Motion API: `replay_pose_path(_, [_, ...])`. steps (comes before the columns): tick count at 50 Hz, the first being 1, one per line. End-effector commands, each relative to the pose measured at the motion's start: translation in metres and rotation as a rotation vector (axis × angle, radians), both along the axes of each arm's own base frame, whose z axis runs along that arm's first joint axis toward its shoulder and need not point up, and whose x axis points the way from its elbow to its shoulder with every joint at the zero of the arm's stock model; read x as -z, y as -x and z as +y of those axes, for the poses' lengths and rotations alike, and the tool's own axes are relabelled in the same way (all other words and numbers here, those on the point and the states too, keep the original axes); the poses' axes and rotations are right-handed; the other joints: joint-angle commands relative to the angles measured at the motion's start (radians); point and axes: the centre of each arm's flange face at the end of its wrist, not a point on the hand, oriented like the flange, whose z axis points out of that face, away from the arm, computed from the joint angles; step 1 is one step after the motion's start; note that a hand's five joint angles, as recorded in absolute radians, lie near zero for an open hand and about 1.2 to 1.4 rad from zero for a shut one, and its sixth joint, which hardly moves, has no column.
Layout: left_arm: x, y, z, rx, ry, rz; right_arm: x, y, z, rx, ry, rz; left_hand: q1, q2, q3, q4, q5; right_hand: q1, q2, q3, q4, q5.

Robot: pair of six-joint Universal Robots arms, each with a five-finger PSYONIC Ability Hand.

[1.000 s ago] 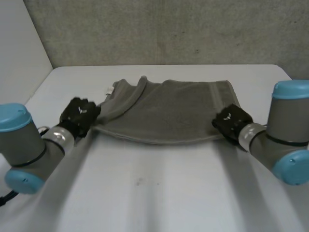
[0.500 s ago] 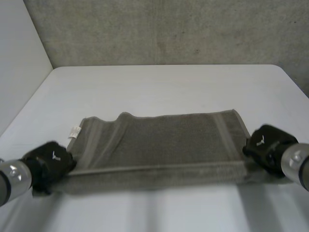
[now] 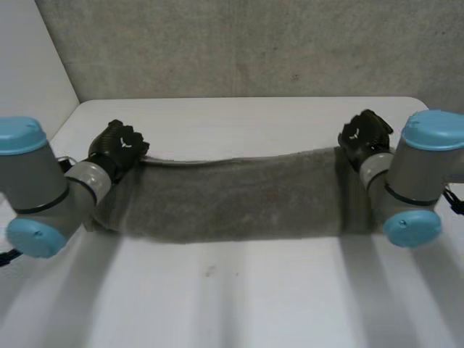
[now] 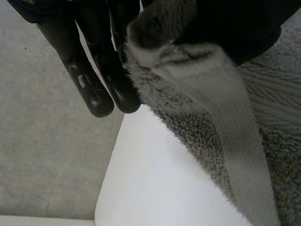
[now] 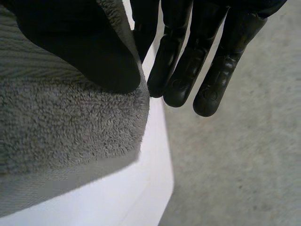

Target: Fold the towel.

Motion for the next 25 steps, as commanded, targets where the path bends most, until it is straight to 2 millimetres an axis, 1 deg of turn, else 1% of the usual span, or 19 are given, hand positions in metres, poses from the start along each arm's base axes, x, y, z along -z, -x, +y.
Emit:
replay_pose_path(1, [0.025, 0.008, -0.021, -0.023, -0.028, 0.012, 0.019, -0.016, -0.018, -0.057, 0.047, -0.013, 0.195, 0.178, 0.18, 0.178, 0.176, 0.422, 0.217, 0.206, 0.2, 0.207])
replay_pose_path(5, [0.035, 0.009, -0.033, -0.046, -0.023, 0.009, 0.028, -0.019, -0.021, -0.073, 0.037, -0.005, 0.195, 0.178, 0.18, 0.178, 0.176, 0.422, 0.217, 0.206, 0.2, 0.207])
replay_pose_path(6, [0.035, 0.009, -0.033, -0.046, -0.023, 0.009, 0.032, -0.019, -0.021, -0.072, 0.032, -0.003, 0.195, 0.178, 0.18, 0.178, 0.176, -0.019, -0.223, -0.234, -0.241, -0.234])
replay_pose_path(7, [0.037, 0.01, -0.035, -0.047, -0.023, 0.009, 0.034, -0.018, -0.021, -0.064, 0.029, -0.001, -0.218, -0.234, -0.233, -0.234, -0.237, -0.547, -0.751, -0.762, -0.768, -0.761])
replay_pose_path(8, [0.037, 0.01, -0.037, -0.052, -0.019, 0.01, 0.034, -0.018, -0.021, -0.064, 0.029, -0.001, -0.826, -0.843, -0.841, -0.843, -0.845, -0.552, -0.756, -0.767, -0.774, -0.767])
replay_pose_path(9, [0.037, 0.01, -0.037, -0.052, -0.019, 0.01, 0.033, -0.018, -0.022, -0.062, 0.032, -0.005, -0.832, -0.849, -0.848, -0.849, -0.851, -0.8, -1.004, -1.015, -1.022, -1.015])
replay_pose_path(10, [0.035, 0.01, -0.038, -0.05, -0.011, 0.011, 0.033, -0.018, -0.022, -0.062, 0.032, -0.006, -1.027, -1.044, -1.042, -1.043, -1.046, -0.8, -1.004, -1.015, -1.022, -1.015])
replay_pose_path(13, [0.027, 0.01, -0.04, -0.062, 0.008, 0.022, 0.024, -0.018, -0.022, -0.057, 0.047, -0.019, -1.027, -1.044, -1.042, -1.043, -1.046, -0.8, -1.004, -1.015, -1.022, -1.015])
replay_pose_path(15, [0.02, 0.011, -0.04, -0.064, 0.023, 0.029, 0.002, -0.016, -0.022, -0.048, 0.082, -0.053, -1.023, -1.04, -1.038, -1.04, -1.042, -0.8, -1.004, -1.015, -1.022, -1.015])
replay_pose_path(16, [0.01, 0.01, -0.041, -0.07, 0.045, 0.036, 0.002, -0.016, -0.022, -0.048, 0.083, -0.053, -1.02, -1.037, -1.035, -1.037, -1.039, -0.8, -1.004, -1.015, -1.022, -1.015])
replay_pose_path(17, [0.01, 0.01, -0.041, -0.07, 0.045, 0.036, -0.01, -0.013, -0.022, -0.037, 0.096, -0.085, -1.02, -1.037, -1.035, -1.037, -1.039, -0.8, -1.004, -1.015, -1.022, -1.015])
replay_pose_path(18, [-0.001, 0.01, -0.04, -0.071, 0.067, 0.046, -0.01, -0.013, -0.022, -0.037, 0.096, -0.085, -1.02, -1.037, -1.035, -1.037, -1.039, -0.8, -1.004, -1.015, -1.022, -1.015])
replay_pose_path(19, [-0.001, 0.01, -0.04, -0.071, 0.067, 0.046, -0.023, -0.01, -0.02, -0.032, 0.104, -0.129, -1.02, -1.037, -1.035, -1.037, -1.039, -0.8, -1.004, -1.015, -1.022, -1.015])
replay_pose_path(20, [-0.01, 0.009, -0.038, -0.077, 0.08, 0.057, -0.035, -0.008, -0.017, -0.029, 0.107, -0.18, -1.02, -1.037, -1.035, -1.037, -1.039, -0.8, -1.004, -1.015, -1.022, -1.015])
replay_pose_path(21, [-0.019, 0.008, -0.037, -0.081, 0.091, 0.074, -0.035, -0.008, -0.017, -0.029, 0.107, -0.18, -1.02, -1.037, -1.035, -1.037, -1.039, -0.8, -1.004, -1.015, -1.022, -1.015])
replay_pose_path(22, [-0.019, 0.008, -0.037, -0.081, 0.091, 0.074, -0.047, -0.006, -0.012, -0.03, 0.103, -0.235, -1.02, -1.037, -1.035, -1.037, -1.039, -0.8, -1.004, -1.015, -1.022, -1.015])
replay_pose_path(23, [-0.029, 0.007, -0.034, -0.086, 0.1, 0.098, -0.058, -0.004, -0.004, -0.034, 0.092, -0.285, -1.02, -1.037, -1.035, -1.037, -1.039, -0.8, -1.004, -1.015, -1.022, -1.015])
replay_pose_path(24, [-0.039, 0.006, -0.031, -0.09, 0.101, 0.131, -0.058, -0.004, -0.004, -0.034, 0.092, -0.285, -1.017, -1.034, -1.033, -1.034, -1.036, -0.8, -1.004, -1.015, -1.022, -1.015])
replay_pose_path(25, [-0.039, 0.006, -0.031, -0.09, 0.101, 0.132, -0.067, 0.0, 0.002, -0.032, 0.075, -0.329, -1.017, -1.034, -1.033, -1.034, -1.036, -0.8, -1.004, -1.015, -1.022, -1.015])
